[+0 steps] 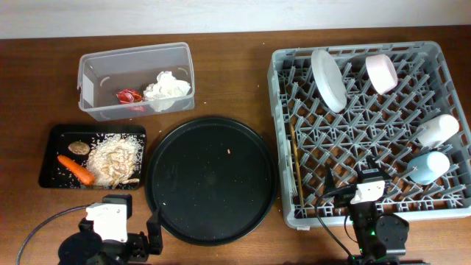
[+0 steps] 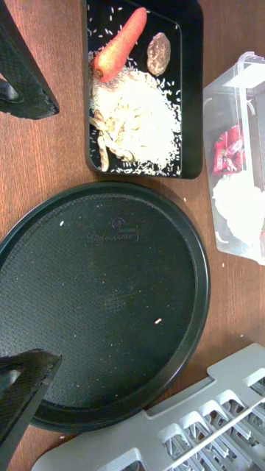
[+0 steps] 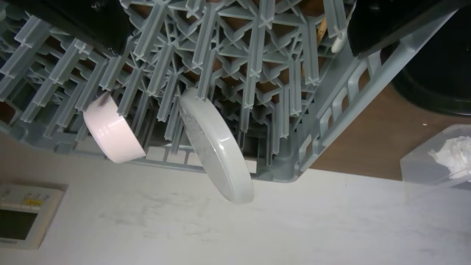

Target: Sort waste into correct bins and load items into the dishwasher rack

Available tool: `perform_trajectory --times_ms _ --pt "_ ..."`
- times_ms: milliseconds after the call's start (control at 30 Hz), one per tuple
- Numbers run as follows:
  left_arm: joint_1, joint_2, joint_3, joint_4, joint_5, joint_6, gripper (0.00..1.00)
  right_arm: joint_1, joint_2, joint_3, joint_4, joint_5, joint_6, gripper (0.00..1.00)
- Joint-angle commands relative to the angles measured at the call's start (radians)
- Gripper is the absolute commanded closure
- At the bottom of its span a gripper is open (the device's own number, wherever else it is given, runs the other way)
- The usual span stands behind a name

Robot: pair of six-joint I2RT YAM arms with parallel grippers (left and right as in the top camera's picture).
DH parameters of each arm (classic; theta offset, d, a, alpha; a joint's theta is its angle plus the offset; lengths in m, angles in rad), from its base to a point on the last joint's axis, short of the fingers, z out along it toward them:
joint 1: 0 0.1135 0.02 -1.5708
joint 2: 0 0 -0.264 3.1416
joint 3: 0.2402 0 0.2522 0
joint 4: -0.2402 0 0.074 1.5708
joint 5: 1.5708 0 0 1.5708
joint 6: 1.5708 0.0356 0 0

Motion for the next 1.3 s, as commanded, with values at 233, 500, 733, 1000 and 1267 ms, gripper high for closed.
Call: perform_trajectory --times_ms 233,500,733,1000,1267 --pt "0.119 -0.305 -0.650 0.826 -0.021 0.002 0.01 0.005 -0.010 -0.007 -0.002 0.001 0.008 0.02" --pt "0.119 -0.304 -0.833 1.098 0.072 0.142 0.01 0.005 -0.010 -0.007 -0.002 0.001 0.008 0.02" --pt "0.119 -0.304 -0.833 1.098 0.072 0.142 0.01 0.005 -0.010 -0.007 -0.002 0.001 0.008 0.02" --pt "0.119 -0.304 -0.833 1.098 0.072 0.142 0.01 0.005 -0.010 -0.007 -0.002 0.001 0.008 0.02" --pt "0.119 -0.304 -0.833 1.098 0.072 0.142 0.01 0.005 -0.010 -0.007 -0.002 0.001 0.008 0.02"
